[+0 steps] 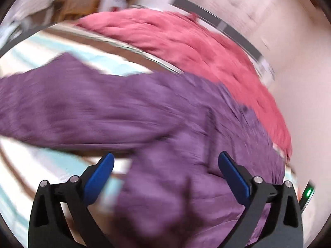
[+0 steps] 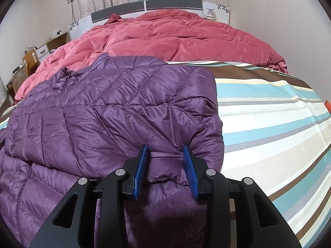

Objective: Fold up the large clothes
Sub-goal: 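Grasp the other sleeve cuff with the left gripper while the right gripper holds the coat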

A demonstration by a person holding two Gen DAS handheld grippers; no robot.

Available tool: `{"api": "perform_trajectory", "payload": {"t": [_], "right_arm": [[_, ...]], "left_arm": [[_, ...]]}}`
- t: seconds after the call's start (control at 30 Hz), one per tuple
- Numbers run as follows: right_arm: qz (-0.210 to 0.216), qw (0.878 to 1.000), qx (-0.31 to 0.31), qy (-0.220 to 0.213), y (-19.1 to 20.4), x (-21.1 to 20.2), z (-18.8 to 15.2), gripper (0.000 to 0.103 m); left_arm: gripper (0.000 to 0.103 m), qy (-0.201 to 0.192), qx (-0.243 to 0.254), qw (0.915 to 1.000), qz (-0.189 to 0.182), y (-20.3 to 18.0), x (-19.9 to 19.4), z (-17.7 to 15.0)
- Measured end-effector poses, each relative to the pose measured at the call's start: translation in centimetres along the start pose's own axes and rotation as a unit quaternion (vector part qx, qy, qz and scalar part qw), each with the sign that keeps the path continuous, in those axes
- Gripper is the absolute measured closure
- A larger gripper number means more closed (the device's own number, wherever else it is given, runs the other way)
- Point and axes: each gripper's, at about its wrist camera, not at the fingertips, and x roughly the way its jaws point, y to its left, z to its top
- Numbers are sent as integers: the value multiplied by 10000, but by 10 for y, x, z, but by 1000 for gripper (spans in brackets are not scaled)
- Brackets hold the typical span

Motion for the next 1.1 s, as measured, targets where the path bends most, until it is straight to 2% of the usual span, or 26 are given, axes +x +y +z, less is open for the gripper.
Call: {"api": "perform_trajectory", "payload": {"t": [0.07,0.13,0.2,0.27,0.33,0.43,0.5,0.6,0.7,0.77,0.8,0.83,0.9,1.0,1.1], "right_arm": [[3,10000,5,-10,0,0,0,67],[1,10000,3,-16,0,0,0,67],[2,10000,5,-23,0,0,0,67],[-1,10000,4,-28,0,-1,0,67],[-8,10000,-1,-29,0,-1,-1,67],[-10,10000,-7,-31,-1,-1,-1,67],[-3,10000,-1,-33,-1,-1,0,67],[-5,10000,1,-36,-1,-1,0,67],[0,10000,5,-40,-2,-2,0,67],[5,10000,8,-39,-2,-2,0,67],[5,10000,10,-39,-1,-2,0,67],[2,10000,8,-40,-1,-2,0,67],[2,10000,5,-41,-1,-2,0,67],[-2,10000,3,-47,-1,-2,0,67],[-11,10000,-6,-49,-1,-1,0,67]], "left_arm": [[2,-178,-359,9991,167,32,-16,3],[2,-401,-810,9947,494,73,-35,4],[3,-595,-1197,9877,806,106,-50,2],[6,-763,-1733,9750,1164,150,-66,-1],[19,-816,-2137,9648,1294,180,-72,-3],[26,-880,-2730,9488,1322,220,-73,-8],[29,-997,-2999,9418,1147,235,-70,-8],[29,-1177,-3109,9382,959,243,-66,-7],[32,-1387,-3309,9302,770,255,-59,-4],[42,-1445,-3366,9274,759,262,-53,1],[53,-1432,-3395,9264,769,263,-50,4],[72,-1392,-3429,9253,825,266,-46,9],[88,-1259,-3513,9237,864,273,-39,11],[96,-1505,-3396,9231,998,265,-47,14],[97,-1867,-3003,9292,1074,237,-62,20]]}}
